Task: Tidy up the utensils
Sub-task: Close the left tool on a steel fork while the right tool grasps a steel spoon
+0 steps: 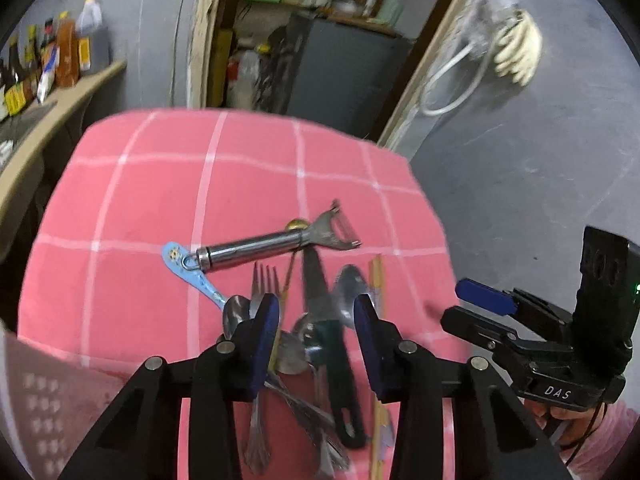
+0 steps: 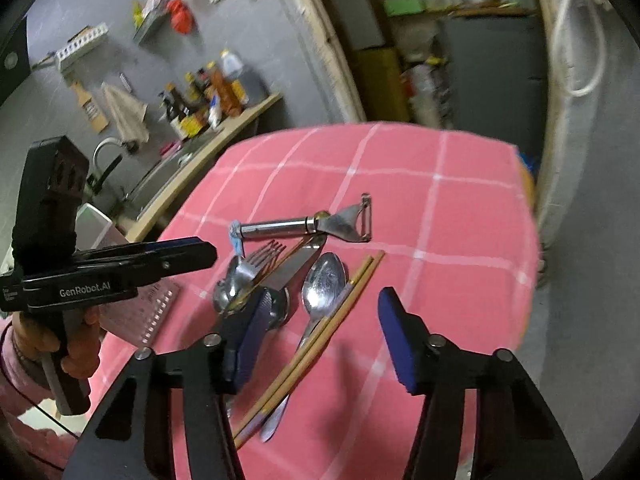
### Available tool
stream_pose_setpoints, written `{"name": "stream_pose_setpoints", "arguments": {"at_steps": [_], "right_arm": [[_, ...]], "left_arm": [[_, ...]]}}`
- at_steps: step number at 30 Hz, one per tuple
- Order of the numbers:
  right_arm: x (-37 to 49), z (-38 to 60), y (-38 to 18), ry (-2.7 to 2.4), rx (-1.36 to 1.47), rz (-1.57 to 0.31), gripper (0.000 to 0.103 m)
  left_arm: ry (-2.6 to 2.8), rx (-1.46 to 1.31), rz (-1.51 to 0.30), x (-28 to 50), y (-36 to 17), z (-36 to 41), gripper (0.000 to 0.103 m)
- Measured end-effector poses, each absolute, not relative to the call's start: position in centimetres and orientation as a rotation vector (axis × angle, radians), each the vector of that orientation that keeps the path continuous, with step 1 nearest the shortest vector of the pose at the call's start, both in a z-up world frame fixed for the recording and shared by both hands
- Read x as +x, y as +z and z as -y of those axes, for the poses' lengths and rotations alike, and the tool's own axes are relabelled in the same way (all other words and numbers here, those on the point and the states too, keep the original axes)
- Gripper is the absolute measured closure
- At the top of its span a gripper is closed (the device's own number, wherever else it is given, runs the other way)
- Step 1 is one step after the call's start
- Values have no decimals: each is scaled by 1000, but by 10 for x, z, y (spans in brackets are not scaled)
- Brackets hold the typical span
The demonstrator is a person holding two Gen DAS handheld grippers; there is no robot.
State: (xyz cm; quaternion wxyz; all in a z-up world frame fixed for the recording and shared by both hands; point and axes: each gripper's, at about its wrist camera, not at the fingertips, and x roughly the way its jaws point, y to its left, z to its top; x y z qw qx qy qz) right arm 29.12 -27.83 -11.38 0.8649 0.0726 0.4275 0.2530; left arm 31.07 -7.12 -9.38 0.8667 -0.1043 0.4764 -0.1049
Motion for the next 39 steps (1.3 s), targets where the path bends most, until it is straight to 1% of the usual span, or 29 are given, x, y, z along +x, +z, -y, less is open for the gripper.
{"name": "stream_pose_setpoints", "arguments": {"at_steps": [8,10,12,14,20,22,23,24,27,28,31,33,35,39], "right_arm": [[341,247,-153,649,99,-971,58],[348,245,-157,672,86,-990,58],[356,242,-162,700,70,-1002,63],[363,235,-163,735,49,-1009,65],[375,226,-166,830,-10,-1052,65],[375,224,-166,846,-30,-1061,65],[375,224,-166,847,-30,-1063,66],[374,225,-166,845,-22,-1066,68],[372,233,-168,836,46,-1078,69],[371,235,-168,829,69,-1081,70],[367,238,-172,800,105,-1076,75],[365,238,-174,785,119,-1073,82],[363,239,-176,770,138,-1075,84],[365,238,-181,779,146,-1093,84]], "left_arm": [[-152,-214,-1095,334,-126,67,66],[-145,-213,-1122,335,-130,65,66],[-142,-230,-1146,339,-135,62,66],[-144,-259,-1166,344,-141,60,66],[-165,-287,-1180,352,-143,60,66],[-162,-298,-1180,353,-144,59,72],[-160,-307,-1188,354,-145,58,79],[-160,-322,-1196,354,-147,58,84],[-158,-379,-1208,352,-152,53,90],[-161,-393,-1208,352,-152,53,91],[-162,-412,-1212,352,-154,54,92],[-166,-427,-1214,351,-154,55,96],[-162,-438,-1210,351,-153,56,98],[-150,-426,-1206,351,-153,60,98]]}}
